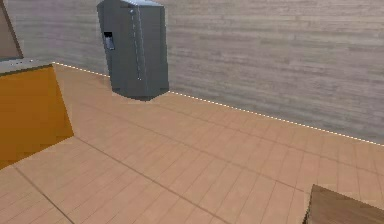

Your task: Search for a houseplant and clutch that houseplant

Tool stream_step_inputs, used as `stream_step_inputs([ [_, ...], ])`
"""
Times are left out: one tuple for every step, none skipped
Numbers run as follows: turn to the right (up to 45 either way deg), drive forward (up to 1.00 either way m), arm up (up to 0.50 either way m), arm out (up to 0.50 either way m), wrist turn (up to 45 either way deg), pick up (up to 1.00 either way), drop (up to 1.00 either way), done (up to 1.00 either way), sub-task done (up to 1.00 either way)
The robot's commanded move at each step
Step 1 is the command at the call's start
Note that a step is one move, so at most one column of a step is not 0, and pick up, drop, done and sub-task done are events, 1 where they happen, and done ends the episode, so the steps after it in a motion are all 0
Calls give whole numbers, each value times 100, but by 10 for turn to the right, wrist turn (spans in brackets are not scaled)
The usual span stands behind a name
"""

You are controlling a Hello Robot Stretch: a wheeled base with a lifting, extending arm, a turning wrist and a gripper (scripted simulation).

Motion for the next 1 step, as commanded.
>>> stream_step_inputs([
  [0, 0, 10, 0, 0, 0, 0, 0, 0],
])
